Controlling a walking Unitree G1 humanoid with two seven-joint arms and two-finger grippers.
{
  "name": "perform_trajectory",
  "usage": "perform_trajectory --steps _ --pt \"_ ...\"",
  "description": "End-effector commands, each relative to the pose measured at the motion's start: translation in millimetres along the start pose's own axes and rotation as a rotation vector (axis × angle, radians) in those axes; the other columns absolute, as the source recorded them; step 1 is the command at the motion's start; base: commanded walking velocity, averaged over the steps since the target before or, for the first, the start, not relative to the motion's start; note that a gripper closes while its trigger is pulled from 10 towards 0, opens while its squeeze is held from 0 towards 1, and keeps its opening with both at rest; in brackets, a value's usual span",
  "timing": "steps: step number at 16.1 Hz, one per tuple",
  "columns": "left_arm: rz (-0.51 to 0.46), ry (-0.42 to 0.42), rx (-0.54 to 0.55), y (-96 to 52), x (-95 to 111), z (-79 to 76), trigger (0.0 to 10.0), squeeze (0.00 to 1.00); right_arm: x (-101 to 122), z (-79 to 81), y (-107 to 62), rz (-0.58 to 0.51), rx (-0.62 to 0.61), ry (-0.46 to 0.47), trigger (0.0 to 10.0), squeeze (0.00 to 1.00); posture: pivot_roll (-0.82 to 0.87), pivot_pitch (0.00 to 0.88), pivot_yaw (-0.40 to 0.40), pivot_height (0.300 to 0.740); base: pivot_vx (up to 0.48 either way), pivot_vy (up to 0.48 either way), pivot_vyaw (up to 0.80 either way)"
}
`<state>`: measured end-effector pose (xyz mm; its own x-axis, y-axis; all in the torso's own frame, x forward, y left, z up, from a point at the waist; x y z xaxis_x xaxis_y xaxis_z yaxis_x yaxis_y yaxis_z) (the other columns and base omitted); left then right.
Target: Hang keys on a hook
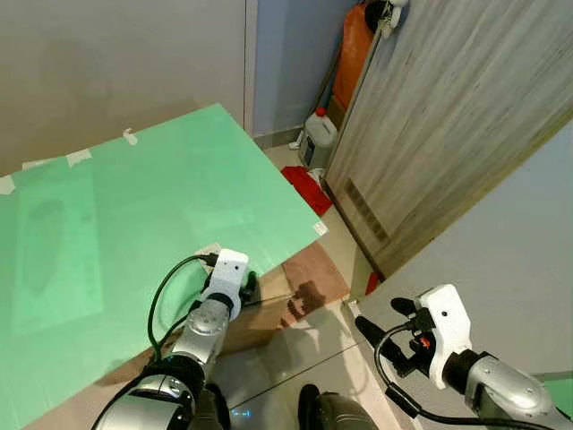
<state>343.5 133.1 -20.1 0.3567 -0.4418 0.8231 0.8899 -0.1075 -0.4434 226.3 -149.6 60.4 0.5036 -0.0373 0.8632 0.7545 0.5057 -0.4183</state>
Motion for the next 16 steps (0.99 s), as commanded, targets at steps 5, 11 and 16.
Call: perform_trajectory --steps 5,11,16 --pt "0.127 -0.023 0.006 -8.6 -35.0 1.5 0.0 0.0 0.5 -0.5 -4.4 0.008 -0.007 0.001 10.0 0.0 -0.19 0.222 -0.125 0.74 0.0 0.0 0.0" --pt "-0.037 -0.043 0.107 -2.0 3.3 33.6 0.0 0.0 2.9 1.9 10.2 -0.018 0.005 0.011 10.0 0.0 -0.14 0.171 -0.1 0.74 0.0 0.0 0.0" --pt "-0.197 -0.041 0.201 -3.2 44.2 63.4 0.0 0.0 3.2 7.5 28.5 -0.035 0.028 0.029 10.0 0.0 -0.08 0.13 -0.093 0.74 0.0 0.0 0.0"
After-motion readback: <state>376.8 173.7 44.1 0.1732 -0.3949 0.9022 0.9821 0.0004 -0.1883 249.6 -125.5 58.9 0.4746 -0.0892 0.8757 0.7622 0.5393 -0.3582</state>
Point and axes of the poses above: a point about 5 cm out from each wrist's last joint towards the gripper, its own y axis pointing out of the wrist towards the gripper, its own x axis along the axis of the wrist's last joint, z = x × y, the point moved 5 cm from there along y, pointing out of the wrist towards the gripper, and after that the axes turned 11 degrees about y, right-handed, at the moved point
